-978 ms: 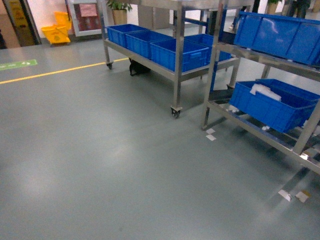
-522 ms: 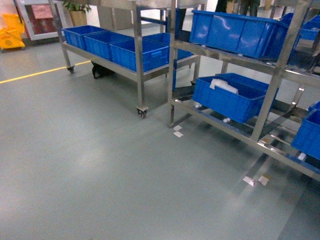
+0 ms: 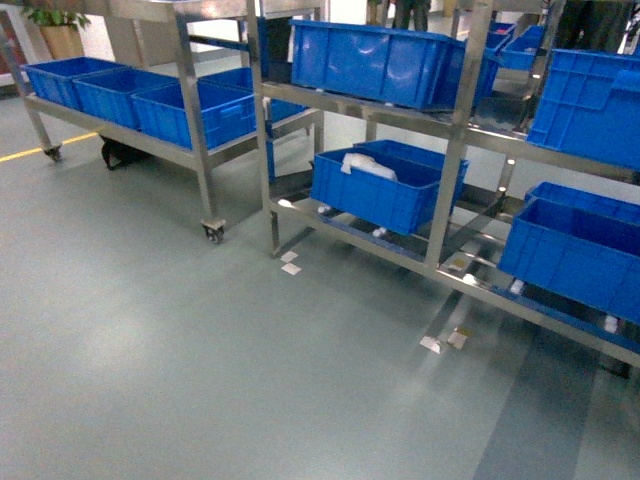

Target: Pick red block from blue box to shelf

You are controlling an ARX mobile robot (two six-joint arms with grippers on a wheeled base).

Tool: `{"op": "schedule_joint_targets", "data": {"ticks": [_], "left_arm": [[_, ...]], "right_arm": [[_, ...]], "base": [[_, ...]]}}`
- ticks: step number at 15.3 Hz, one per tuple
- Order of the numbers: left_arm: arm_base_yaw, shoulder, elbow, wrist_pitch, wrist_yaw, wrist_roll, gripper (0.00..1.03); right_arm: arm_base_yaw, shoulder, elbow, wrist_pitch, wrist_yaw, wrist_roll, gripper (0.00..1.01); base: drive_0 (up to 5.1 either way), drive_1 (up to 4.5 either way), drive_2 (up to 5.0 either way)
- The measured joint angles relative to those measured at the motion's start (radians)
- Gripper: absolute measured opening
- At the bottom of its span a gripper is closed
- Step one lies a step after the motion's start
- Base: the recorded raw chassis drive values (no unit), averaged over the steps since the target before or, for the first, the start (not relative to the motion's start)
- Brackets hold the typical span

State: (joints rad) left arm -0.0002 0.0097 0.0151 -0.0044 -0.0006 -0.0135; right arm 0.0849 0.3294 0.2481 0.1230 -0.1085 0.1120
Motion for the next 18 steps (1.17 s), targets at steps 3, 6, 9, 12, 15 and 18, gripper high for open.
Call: {"op": "schedule_joint_targets", "data": {"ticks": [3, 6, 9, 12, 15, 18], "left_arm": [[0.000, 0.000, 0.000, 0.000, 0.000, 0.000, 0.98], [0.000, 0.000, 0.000, 0.000, 0.000, 0.000, 0.98], [0.000, 0.000, 0.000, 0.000, 0.000, 0.000, 0.98], [0.000, 0.000, 0.000, 0.000, 0.000, 0.000, 0.98], [0.000, 0.000, 0.000, 0.000, 0.000, 0.000, 0.98], [0.000, 0.000, 0.000, 0.000, 0.000, 0.000, 0.98]], "right_arm": [[0.000, 0.000, 0.000, 0.000, 0.000, 0.000, 0.26], [0.000, 0.000, 0.000, 0.000, 0.000, 0.000, 0.26], [0.000, 0.000, 0.000, 0.000, 0.000, 0.000, 0.26], [0.000, 0.000, 0.000, 0.000, 0.000, 0.000, 0.26], [0.000, 0.000, 0.000, 0.000, 0.000, 0.000, 0.26], [0.000, 0.000, 0.000, 0.000, 0.000, 0.000, 0.26]], "base": [[-1.5, -1.51, -1.5], [-1.4, -1.36, -1.4], [-1.4, -1.36, -1.4], [-1.4, -1.36, -1.4], [-1.4, -1.36, -1.4], [-1.4, -1.36, -1.4]]}}
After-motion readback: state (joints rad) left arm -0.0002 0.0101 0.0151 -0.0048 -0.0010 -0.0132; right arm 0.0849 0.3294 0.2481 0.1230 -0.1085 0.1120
